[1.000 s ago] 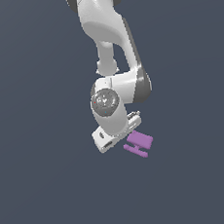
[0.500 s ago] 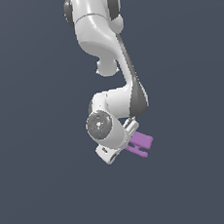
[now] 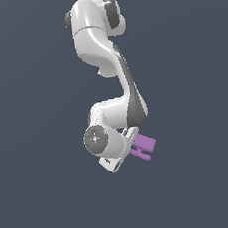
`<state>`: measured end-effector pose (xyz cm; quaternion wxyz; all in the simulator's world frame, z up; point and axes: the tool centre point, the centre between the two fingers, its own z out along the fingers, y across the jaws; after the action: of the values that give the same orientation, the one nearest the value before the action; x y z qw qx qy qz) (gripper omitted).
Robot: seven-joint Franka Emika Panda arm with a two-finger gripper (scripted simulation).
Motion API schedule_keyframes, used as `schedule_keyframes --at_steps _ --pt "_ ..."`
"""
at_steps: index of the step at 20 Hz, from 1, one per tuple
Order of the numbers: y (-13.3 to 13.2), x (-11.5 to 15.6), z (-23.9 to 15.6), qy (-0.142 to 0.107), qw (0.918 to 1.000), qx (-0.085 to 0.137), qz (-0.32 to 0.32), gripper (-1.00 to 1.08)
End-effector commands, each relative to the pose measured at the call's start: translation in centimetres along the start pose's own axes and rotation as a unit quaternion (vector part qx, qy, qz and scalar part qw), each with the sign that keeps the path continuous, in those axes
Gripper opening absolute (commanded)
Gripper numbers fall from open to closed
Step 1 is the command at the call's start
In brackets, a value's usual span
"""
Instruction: Pick up the object and move it to a goal position.
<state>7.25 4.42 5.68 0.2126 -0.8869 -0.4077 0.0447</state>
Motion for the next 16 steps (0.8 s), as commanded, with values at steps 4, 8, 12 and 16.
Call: schedule_keyframes --at_steps 4,8,12,16 --pt "0.2 0.1 0.3 0.004 0.9999 0.008 -0.013 1.08" --pt "0.2 0.1 0.4 0.004 0.9999 0.007 -0.011 1.08" --pt "0.1 0.1 1.8 0.004 0.9999 0.008 -0.012 1.08" --pt "0.1 0.1 3.1 0.004 0.9999 0.008 -0.013 1.08"
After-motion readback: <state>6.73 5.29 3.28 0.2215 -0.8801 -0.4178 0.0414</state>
